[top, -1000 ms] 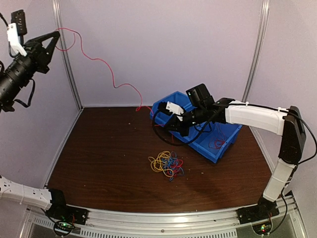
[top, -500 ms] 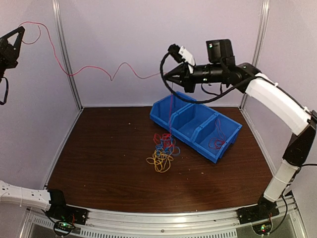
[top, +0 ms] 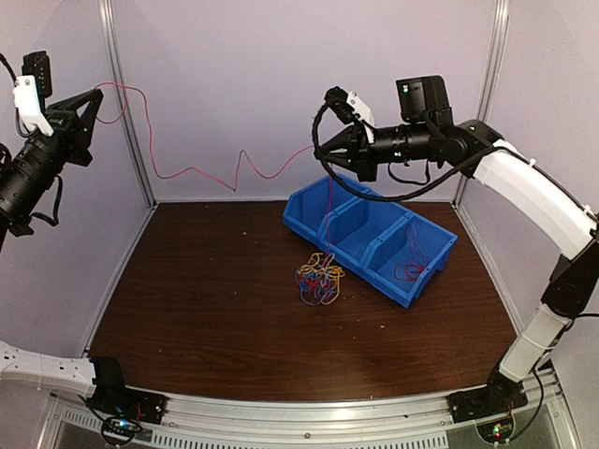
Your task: Untangle the cables
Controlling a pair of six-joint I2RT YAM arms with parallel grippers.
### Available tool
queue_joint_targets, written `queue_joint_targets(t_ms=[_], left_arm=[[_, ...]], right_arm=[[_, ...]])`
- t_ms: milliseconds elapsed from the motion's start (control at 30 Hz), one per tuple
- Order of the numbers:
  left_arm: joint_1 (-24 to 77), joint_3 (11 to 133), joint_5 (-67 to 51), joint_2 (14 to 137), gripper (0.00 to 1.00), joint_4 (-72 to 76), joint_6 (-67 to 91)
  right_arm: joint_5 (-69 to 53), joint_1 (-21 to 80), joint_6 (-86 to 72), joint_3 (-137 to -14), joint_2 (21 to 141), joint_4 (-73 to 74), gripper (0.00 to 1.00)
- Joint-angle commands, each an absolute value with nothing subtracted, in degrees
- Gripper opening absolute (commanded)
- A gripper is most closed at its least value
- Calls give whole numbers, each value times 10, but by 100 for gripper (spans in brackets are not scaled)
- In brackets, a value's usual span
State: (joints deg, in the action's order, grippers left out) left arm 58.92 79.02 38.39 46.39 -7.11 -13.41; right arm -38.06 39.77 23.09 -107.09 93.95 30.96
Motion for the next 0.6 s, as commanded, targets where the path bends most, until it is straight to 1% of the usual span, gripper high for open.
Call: queue_joint_targets(t_ms=[0,67,167,233,400,567], left_arm=[[589,763,401,464,0,-29,-130],[589,753,405,469,0,-16,-136],[588,739,410,482,0,-5,-136],[589,721,407,489,0,-4,-127],[589,643,398,488,0,45,-94],[589,573,375,495,0,65,-50]], right_arm=[[-443,399,205,-1186,897,312,0],[-473,399,198,-1252,904,326,0],[-488,398,195,-1287,908,333,0],[-474,398,201,-1269,911,334,0],[-429,397,220,-1172,904,320,0],[-373,397,233,-1120,880,305,0]])
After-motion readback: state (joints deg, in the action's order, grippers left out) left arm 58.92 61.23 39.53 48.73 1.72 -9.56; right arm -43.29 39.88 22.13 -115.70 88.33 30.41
